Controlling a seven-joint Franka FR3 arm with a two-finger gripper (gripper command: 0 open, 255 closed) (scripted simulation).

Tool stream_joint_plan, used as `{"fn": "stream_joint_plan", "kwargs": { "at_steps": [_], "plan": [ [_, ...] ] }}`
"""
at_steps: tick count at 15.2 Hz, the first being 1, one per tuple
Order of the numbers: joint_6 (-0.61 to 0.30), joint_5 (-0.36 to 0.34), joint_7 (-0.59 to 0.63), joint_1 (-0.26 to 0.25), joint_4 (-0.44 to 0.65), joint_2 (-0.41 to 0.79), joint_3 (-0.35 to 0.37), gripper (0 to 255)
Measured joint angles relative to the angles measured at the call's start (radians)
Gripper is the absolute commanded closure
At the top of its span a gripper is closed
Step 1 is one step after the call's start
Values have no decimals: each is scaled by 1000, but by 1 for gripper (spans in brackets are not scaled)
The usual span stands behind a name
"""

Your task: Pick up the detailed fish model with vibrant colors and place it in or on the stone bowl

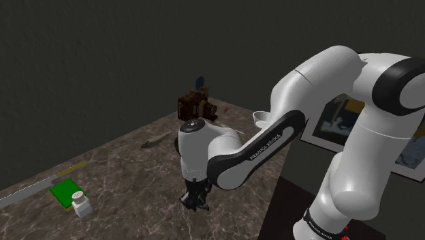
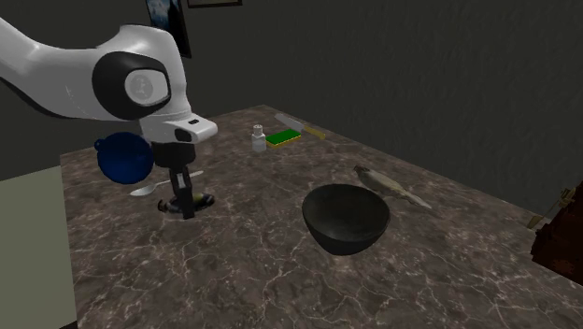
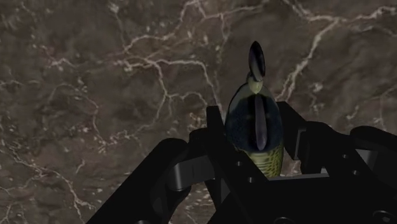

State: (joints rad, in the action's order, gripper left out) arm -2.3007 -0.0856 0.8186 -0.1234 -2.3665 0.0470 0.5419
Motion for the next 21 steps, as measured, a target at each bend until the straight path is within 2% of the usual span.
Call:
{"fn": "stream_joint_plan", "kwargs": {
  "at_steps": [9, 21],
  "plan": [
    [120, 72, -58, 2, 34, -103, -1, 255],
    [280, 119, -99, 0, 118, -190, -14, 255]
  ]
}}
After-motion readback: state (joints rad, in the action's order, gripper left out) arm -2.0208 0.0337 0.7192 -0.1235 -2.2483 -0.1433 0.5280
